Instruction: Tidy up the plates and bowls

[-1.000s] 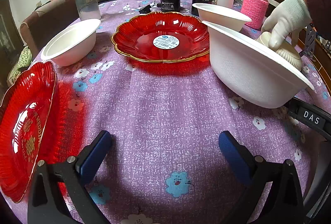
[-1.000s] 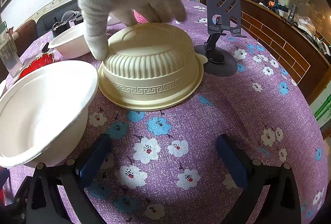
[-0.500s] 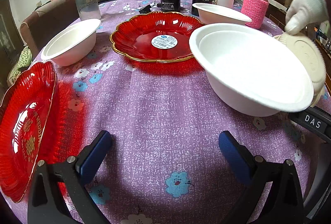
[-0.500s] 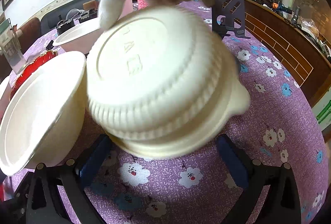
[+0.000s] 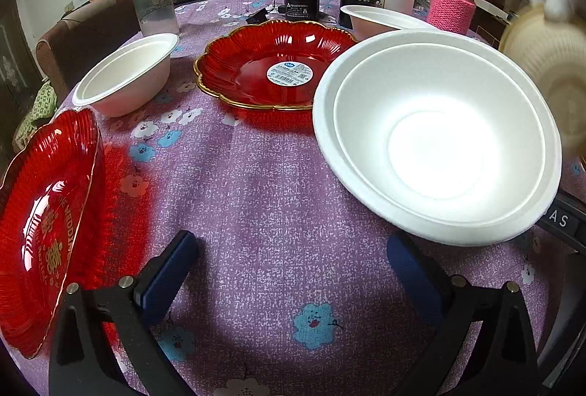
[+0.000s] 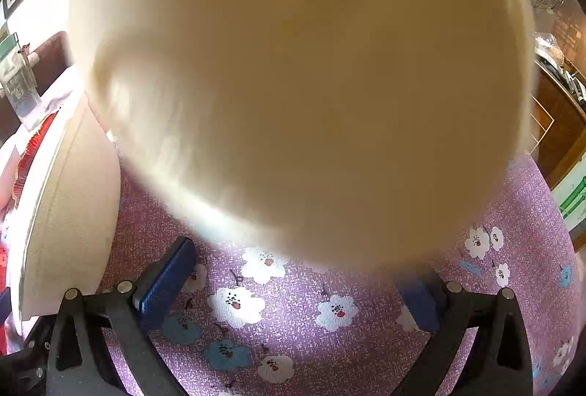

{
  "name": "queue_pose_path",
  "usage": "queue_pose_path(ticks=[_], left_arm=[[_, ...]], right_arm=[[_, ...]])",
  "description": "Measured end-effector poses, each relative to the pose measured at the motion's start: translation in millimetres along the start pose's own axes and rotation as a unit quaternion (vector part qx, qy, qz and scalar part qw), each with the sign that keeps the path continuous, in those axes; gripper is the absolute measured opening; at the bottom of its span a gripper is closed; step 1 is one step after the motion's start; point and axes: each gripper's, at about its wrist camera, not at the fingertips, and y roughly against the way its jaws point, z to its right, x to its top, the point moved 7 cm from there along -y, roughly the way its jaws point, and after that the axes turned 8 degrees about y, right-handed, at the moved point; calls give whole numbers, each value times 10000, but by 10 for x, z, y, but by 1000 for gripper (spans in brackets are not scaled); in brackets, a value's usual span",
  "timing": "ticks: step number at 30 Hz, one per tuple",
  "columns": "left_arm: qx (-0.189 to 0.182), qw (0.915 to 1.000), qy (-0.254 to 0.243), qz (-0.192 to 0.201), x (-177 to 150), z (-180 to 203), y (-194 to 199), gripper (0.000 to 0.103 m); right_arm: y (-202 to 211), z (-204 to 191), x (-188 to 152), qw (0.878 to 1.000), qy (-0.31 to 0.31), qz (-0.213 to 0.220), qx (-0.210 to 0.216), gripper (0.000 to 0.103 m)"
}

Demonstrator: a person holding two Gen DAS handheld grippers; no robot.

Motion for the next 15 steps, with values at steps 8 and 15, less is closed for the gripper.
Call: queue_pose_path(ticks=[8, 15], left_arm=[[0, 10000, 1, 0, -1, 0, -2, 103], [0, 10000, 1, 1, -1, 2, 0, 103]], right_arm=[[5, -5, -1, 10000, -1, -1, 2, 102], [2, 0, 1, 10000, -2, -4, 5, 102]])
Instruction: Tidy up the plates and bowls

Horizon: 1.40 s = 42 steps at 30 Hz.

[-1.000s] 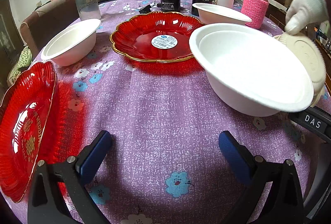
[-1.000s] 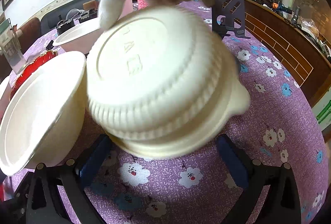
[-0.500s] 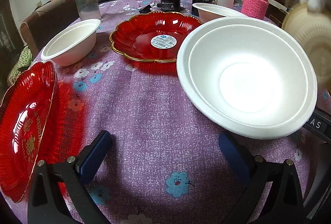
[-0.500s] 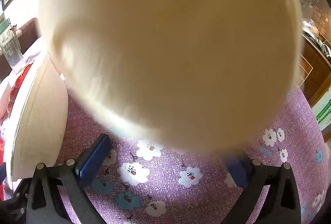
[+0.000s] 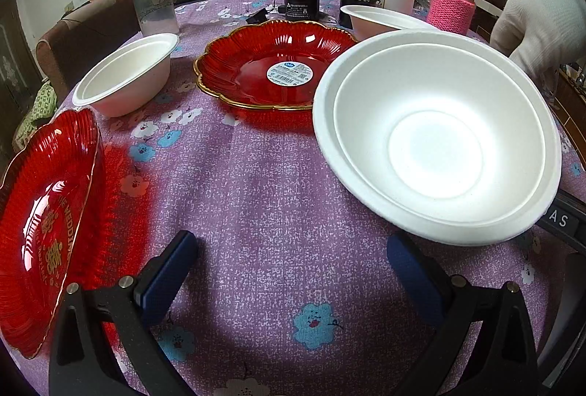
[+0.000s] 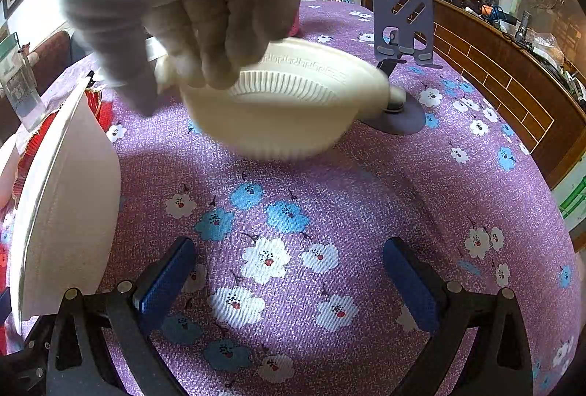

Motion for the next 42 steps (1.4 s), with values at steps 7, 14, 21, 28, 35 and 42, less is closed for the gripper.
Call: queue_pose_path(ticks=[7, 14, 21, 28, 35, 42], left_arm=[[-1, 10000, 1, 0, 0, -2, -1, 103], [0, 10000, 1, 0, 0, -1, -1, 103], [2, 10000, 3, 1, 0, 0, 0, 103], [5, 10000, 0, 0, 18, -7, -22, 103], [1, 10000, -5, -2, 17, -5, -21, 103], [-9, 10000, -17, -7, 23, -23, -30, 103]], right_arm=[[0, 2, 1, 10000, 0, -1, 1, 102], [0, 3, 0, 10000, 0, -1, 3, 102], [1, 7, -3, 10000, -1, -1, 4, 102], [1, 5, -4, 10000, -2, -1, 4, 102], [1, -1, -2, 10000, -1, -1, 4, 102], [2, 4, -2, 10000, -1, -2, 5, 102]])
